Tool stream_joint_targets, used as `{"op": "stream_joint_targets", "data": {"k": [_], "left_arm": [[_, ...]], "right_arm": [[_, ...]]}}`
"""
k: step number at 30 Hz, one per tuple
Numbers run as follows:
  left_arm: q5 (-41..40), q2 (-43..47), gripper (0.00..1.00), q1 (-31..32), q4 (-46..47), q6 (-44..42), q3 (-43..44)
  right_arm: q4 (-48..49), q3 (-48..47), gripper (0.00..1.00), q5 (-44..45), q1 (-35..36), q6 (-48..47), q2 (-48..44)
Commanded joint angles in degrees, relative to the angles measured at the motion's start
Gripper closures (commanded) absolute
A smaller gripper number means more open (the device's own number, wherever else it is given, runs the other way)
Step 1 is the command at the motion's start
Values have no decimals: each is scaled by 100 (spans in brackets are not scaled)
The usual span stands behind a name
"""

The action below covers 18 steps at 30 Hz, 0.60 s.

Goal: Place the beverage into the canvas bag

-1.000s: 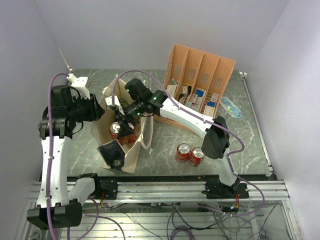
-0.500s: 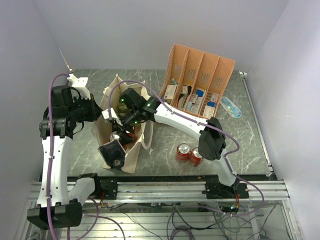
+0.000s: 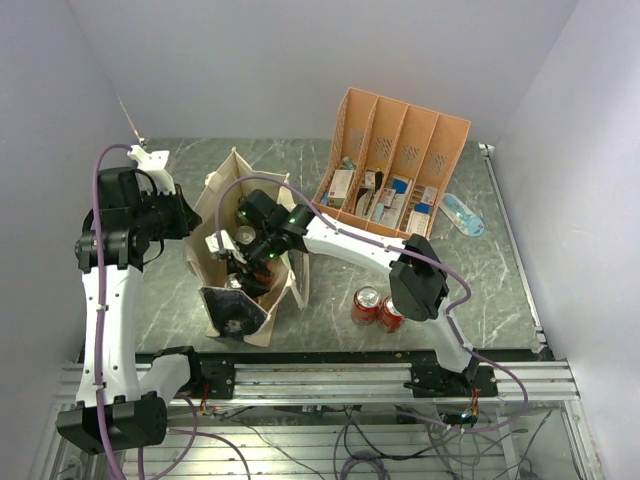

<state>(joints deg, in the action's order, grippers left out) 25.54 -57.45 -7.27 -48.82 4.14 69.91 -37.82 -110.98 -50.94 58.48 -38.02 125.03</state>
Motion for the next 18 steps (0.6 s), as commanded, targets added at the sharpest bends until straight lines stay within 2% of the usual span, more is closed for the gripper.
{"op": "stream_joint_targets", "data": {"k": [1, 18], "left_arm": [[-49, -45, 93, -128, 197, 87, 223], [160, -82, 93, -178, 220, -2, 353]], "right_arm": [[240, 234, 100, -217, 73, -170, 67], [955, 550, 100, 694, 67, 90, 344]]}}
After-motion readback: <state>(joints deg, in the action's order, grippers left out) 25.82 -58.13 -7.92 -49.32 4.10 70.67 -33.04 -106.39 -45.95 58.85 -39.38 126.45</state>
